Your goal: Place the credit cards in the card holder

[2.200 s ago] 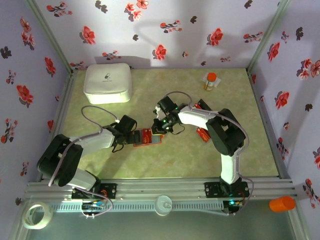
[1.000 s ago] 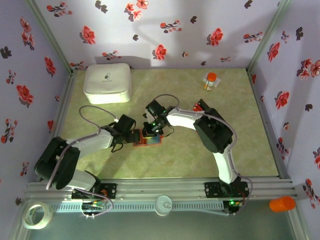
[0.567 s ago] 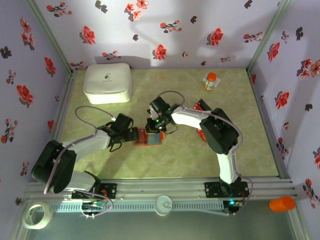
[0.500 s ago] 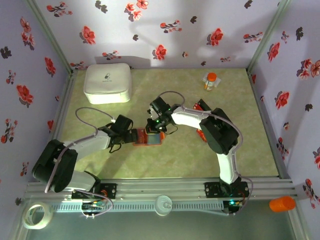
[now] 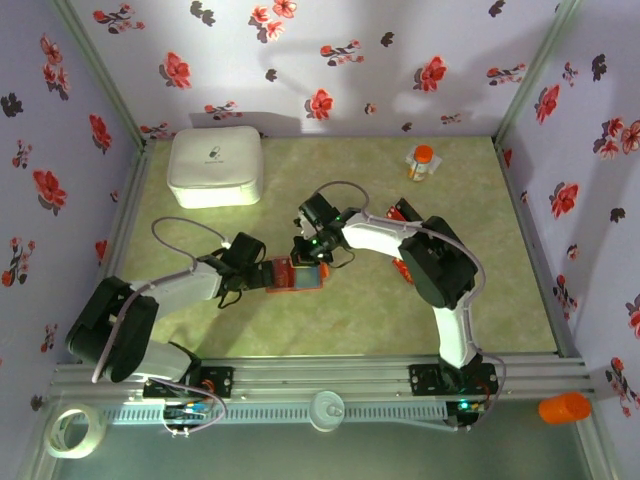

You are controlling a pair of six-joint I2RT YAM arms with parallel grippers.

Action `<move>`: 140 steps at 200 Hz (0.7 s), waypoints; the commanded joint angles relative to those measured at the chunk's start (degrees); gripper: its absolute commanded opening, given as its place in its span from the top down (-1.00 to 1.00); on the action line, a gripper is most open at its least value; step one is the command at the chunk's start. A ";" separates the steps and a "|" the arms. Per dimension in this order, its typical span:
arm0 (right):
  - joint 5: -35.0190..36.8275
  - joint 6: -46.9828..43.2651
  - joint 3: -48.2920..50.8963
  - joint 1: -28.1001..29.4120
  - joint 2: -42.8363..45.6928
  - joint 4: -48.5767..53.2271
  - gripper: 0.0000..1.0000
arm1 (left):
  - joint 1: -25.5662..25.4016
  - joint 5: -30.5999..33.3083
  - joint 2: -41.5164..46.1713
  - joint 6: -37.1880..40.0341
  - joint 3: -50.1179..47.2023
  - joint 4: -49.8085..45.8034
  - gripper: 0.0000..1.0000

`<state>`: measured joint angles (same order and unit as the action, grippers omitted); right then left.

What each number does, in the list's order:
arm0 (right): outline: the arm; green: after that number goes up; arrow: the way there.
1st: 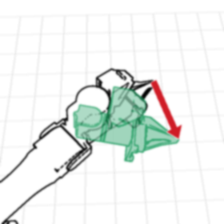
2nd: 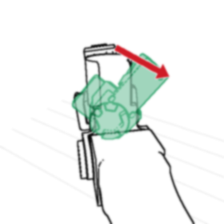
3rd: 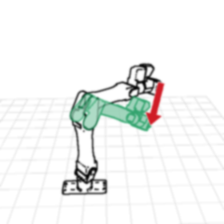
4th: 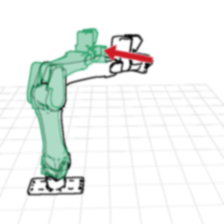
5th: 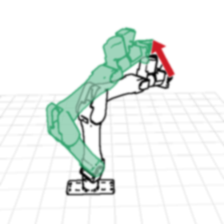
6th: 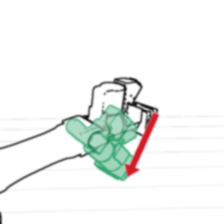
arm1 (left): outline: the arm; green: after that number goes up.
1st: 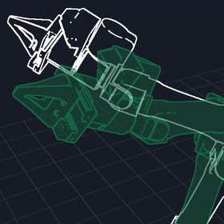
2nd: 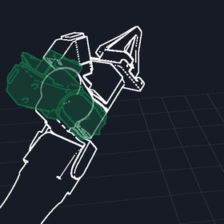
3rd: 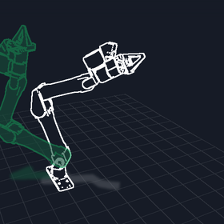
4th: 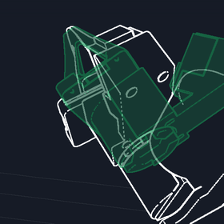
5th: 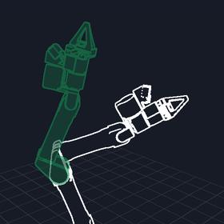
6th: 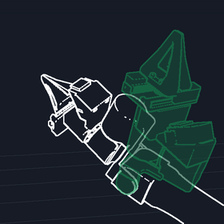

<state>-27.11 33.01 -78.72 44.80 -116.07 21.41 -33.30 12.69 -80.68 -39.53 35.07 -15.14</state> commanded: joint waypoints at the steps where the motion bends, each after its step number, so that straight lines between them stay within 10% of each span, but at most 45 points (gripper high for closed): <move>1: 1.00 -0.37 -1.91 0.61 -2.09 1.96 0.97 | 0.51 -0.47 -1.73 -0.65 -1.29 1.31 -1.00; 140: 1.12 1.13 -4.86 3.01 -7.60 1.64 1.00 | 0.55 -1.14 -2.71 -0.68 -1.58 2.50 -1.00</move>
<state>-26.55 33.12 -82.96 46.85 -121.43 22.55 -33.30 12.95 -81.12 -39.53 35.07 -14.76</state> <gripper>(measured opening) 0.063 0.998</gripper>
